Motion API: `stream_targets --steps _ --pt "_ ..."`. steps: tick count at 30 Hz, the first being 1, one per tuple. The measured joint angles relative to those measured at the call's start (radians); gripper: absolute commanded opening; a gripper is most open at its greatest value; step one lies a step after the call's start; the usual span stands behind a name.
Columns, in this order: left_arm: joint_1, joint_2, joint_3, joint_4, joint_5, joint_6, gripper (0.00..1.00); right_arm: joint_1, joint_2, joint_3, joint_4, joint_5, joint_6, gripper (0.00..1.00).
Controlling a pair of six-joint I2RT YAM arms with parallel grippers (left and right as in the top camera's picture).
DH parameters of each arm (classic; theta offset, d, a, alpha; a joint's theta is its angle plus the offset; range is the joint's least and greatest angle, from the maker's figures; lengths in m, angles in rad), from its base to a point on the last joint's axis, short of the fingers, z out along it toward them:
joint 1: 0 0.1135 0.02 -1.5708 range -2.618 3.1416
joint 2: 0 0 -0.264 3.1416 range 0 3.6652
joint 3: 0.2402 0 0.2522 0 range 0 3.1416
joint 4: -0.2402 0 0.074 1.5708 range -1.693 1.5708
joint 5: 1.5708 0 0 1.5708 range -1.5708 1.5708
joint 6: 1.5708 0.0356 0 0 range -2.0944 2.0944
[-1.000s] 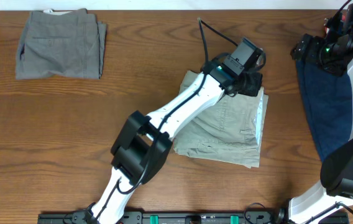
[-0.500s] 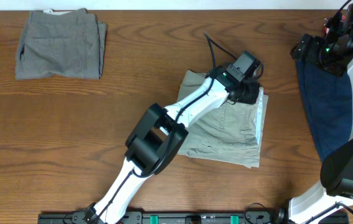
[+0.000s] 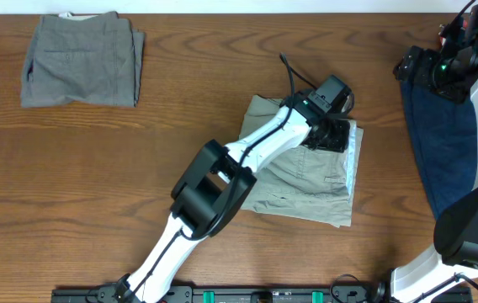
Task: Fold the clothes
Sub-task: 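Release the shorts and move the left gripper to their left side, then grasp the folded khaki shorts with the left gripper and lift them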
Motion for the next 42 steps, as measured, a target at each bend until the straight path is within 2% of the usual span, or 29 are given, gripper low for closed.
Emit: stream_targets --steps 5,8,14,18,24,29,32,37,42 --pt "0.003 -0.166 -0.003 -0.169 -0.006 0.064 0.74 0.000 0.000 0.000 0.000 0.000 0.000 0.99" --pt "0.018 -0.278 -0.002 -0.316 -0.062 0.094 0.98 0.000 0.000 0.000 0.000 0.001 0.000 0.99" --pt "0.132 -0.373 0.002 -0.580 -0.230 0.129 0.98 0.000 0.000 0.000 0.000 0.000 0.000 0.99" --pt "0.245 -0.363 -0.024 -0.640 -0.270 0.185 0.98 0.000 0.000 0.000 0.000 0.000 0.000 0.99" --pt "0.398 -0.362 -0.185 -0.547 -0.187 0.281 0.98 0.000 0.000 0.000 0.000 0.000 0.000 0.99" --pt "0.502 -0.361 -0.381 -0.362 0.036 0.393 0.98 0.000 0.000 0.000 0.000 0.000 0.000 0.99" --pt "0.525 -0.359 -0.492 -0.264 0.130 0.425 0.98 0.000 0.000 0.000 0.000 0.000 0.000 0.99" --pt "0.516 -0.357 -0.641 -0.114 0.209 0.435 0.98 0.000 0.000 0.000 0.000 0.000 0.000 0.99" --pt "0.510 -0.362 -0.687 0.014 0.294 0.398 0.98 0.000 0.000 0.000 0.000 0.000 0.000 0.99"
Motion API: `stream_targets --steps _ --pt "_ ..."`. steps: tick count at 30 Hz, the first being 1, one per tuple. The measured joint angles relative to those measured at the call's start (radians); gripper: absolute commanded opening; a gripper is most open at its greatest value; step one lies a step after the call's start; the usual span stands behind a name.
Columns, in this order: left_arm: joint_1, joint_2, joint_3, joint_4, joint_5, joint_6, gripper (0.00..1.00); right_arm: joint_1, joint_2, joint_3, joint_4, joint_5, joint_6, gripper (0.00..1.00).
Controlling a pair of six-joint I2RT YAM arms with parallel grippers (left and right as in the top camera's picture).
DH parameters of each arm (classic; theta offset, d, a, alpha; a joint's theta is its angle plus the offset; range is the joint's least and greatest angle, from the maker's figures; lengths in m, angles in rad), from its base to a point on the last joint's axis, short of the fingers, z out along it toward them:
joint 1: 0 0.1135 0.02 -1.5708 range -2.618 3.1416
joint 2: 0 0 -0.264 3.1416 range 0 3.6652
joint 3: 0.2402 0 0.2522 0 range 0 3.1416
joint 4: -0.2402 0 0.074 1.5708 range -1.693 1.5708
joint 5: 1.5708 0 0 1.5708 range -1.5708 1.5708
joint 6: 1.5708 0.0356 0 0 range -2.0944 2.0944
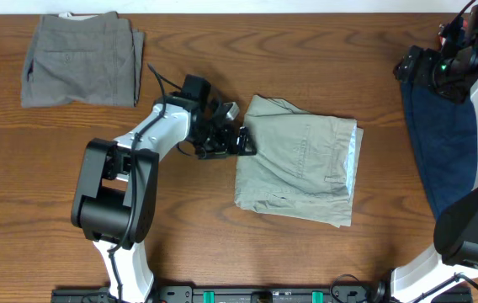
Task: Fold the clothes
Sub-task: 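Grasp the folded khaki shorts with the left gripper and lift them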
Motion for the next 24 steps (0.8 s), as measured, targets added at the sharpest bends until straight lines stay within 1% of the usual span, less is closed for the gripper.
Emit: stream_targets --steps 6,8,10,13,16,17,18,19,24 --pt "-0.041 -0.003 -0.027 0.094 0.047 -0.074 0.99 0.000 0.000 0.000 0.000 0.000 0.000 0.99" --pt "-0.061 -0.003 -0.028 0.115 0.046 -0.095 0.95 0.000 0.000 0.000 0.000 0.000 0.000 0.99" --pt "-0.081 -0.003 -0.031 0.137 0.042 -0.124 0.86 0.000 0.000 0.000 0.000 0.000 0.000 0.99" --pt "-0.105 -0.002 -0.042 0.153 -0.002 -0.176 0.55 0.000 0.000 0.000 0.000 0.000 0.000 0.99" --pt "-0.110 0.001 -0.048 0.150 -0.064 -0.228 0.36 0.000 0.000 0.000 0.000 0.000 0.000 0.99" --pt "-0.110 0.001 -0.050 0.150 -0.084 -0.243 0.27 0.000 0.000 0.000 0.000 0.000 0.000 0.99" --pt "-0.110 0.001 -0.050 0.150 -0.101 -0.251 0.13 0.000 0.000 0.000 0.000 0.000 0.000 0.99" --pt "-0.110 0.001 -0.051 0.149 -0.121 -0.266 0.06 0.000 0.000 0.000 0.000 0.000 0.000 0.99" --pt "-0.105 0.001 -0.048 0.108 -0.183 -0.283 0.06 0.000 0.000 0.000 0.000 0.000 0.000 0.99"
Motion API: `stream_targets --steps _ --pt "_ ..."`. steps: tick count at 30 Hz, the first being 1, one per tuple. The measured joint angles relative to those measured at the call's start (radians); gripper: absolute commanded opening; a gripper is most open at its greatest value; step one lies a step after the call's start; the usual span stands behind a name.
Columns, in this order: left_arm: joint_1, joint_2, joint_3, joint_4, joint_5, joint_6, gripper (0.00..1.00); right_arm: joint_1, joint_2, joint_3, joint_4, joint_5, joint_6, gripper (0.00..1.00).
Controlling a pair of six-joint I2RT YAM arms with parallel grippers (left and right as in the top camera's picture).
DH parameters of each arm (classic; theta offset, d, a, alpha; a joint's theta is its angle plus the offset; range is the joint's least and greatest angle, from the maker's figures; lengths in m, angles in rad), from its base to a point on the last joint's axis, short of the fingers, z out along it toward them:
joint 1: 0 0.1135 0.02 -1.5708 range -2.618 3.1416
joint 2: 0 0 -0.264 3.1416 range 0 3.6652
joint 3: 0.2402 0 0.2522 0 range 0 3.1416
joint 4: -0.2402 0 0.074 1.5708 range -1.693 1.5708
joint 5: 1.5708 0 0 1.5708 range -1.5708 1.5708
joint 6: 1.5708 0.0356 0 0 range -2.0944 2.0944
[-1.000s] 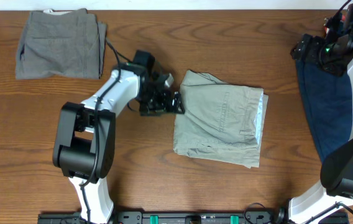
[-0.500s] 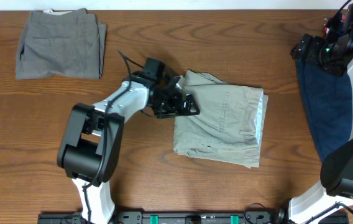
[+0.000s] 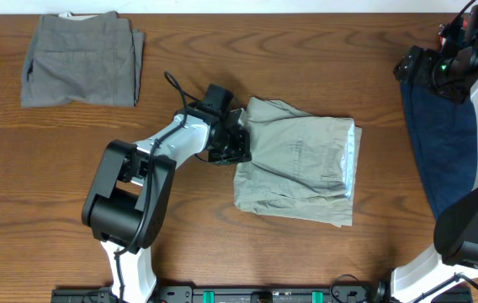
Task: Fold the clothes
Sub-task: 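Grasp the folded khaki shorts with the left gripper and lift them, then carry the shorts to the top-left and place them on the grey stack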
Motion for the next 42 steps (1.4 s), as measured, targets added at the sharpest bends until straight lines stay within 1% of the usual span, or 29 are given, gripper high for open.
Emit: stream_targets --steps 3,5,9,16,22,25,28,31,38,42 --pt "0.021 0.000 0.034 -0.077 -0.043 0.001 0.06 0.000 0.000 0.000 0.000 0.000 0.000 0.99" --pt "0.045 0.002 0.065 -0.121 -0.071 0.026 0.06 0.000 0.000 0.000 0.000 0.000 0.000 0.99" --pt "0.119 0.007 0.176 -0.229 -0.135 0.104 0.06 0.000 0.000 0.000 0.000 0.000 0.000 0.99" --pt "0.231 0.007 0.372 -0.338 -0.297 0.262 0.06 0.000 0.000 0.000 0.000 0.000 0.000 0.99" --pt "0.302 0.007 0.517 -0.339 -0.475 0.337 0.06 0.000 0.000 0.000 0.000 0.000 0.000 0.99" --pt "0.337 0.007 0.579 -0.331 -0.524 0.365 0.06 0.000 0.000 0.000 0.000 0.000 0.000 0.99" --pt "0.376 0.007 0.622 -0.278 -0.552 0.391 0.06 0.000 0.000 0.000 0.000 0.000 0.000 0.99" --pt "0.415 0.007 0.636 -0.213 -0.577 0.408 0.06 0.000 0.000 0.000 0.000 0.000 0.000 0.99" --pt "0.484 0.008 0.637 -0.132 -0.614 0.434 0.06 0.000 0.000 0.000 0.000 0.000 0.000 0.99" --pt "0.490 0.009 0.637 -0.108 -0.687 0.450 0.06 0.000 0.000 0.000 0.000 0.000 0.000 0.99"
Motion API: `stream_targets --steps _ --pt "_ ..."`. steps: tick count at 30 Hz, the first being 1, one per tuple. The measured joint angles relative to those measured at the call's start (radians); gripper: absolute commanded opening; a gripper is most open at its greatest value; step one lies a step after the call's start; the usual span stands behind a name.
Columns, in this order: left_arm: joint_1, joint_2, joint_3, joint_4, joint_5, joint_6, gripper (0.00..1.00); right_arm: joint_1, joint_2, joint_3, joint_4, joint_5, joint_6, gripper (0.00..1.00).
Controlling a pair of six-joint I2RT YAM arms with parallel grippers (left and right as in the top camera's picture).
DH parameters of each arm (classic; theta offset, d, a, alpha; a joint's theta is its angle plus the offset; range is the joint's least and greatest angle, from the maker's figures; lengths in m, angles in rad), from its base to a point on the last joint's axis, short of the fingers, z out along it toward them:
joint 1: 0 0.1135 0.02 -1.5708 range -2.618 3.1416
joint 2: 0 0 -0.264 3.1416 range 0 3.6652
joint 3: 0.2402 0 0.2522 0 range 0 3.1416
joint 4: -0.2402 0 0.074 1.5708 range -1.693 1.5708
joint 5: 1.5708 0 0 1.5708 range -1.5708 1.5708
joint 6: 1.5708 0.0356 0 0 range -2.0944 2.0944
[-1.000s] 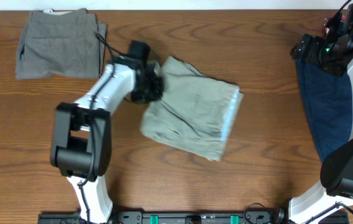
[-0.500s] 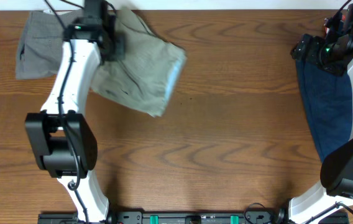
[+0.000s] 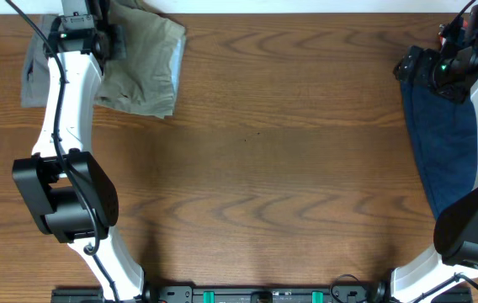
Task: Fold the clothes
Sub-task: 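Carry the shorts to the top-left and place them on the grey stack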
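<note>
The folded olive shorts (image 3: 142,71) lie at the far left corner of the table, partly on top of the folded grey garment (image 3: 33,77). My left gripper (image 3: 114,38) sits at the left top edge of the olive shorts and looks shut on the cloth. A dark blue garment (image 3: 443,143) lies unfolded along the right edge of the table. My right gripper (image 3: 409,66) rests at its far left corner. Its fingers are dark against the dark cloth, so their state does not show.
The brown wooden table (image 3: 264,168) carries nothing else. The left arm runs up the left side from the front edge. The right arm stands at the right edge, over the blue garment.
My left gripper was at the left edge of the olive shorts in the middle of the table. Now both are at the far left corner, on the grey pile. The right arm is unchanged.
The left gripper was on top of the folded olive shorts at mid-table. Then it was off to their left, then against their left edge. Now the shorts lie at the far left on the grey garment. The right arm stayed put throughout.
</note>
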Motion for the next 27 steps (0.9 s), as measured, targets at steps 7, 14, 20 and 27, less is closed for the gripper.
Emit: stream_targets --steps 7,14,20,27 --pt "-0.002 0.000 0.005 0.000 -0.092 0.038 0.06 0.000 0.000 0.000 0.000 0.000 0.000 0.99" --pt "-0.002 0.000 0.064 0.005 -0.114 0.040 0.06 0.000 0.000 0.000 0.000 0.000 0.000 0.99" --pt "-0.002 0.000 0.071 0.006 -0.129 0.042 0.06 0.000 0.000 0.000 0.000 0.000 0.000 0.99" --pt "-0.002 0.000 0.071 0.050 -0.140 0.042 0.06 0.000 0.000 0.000 0.000 0.000 0.000 0.99"
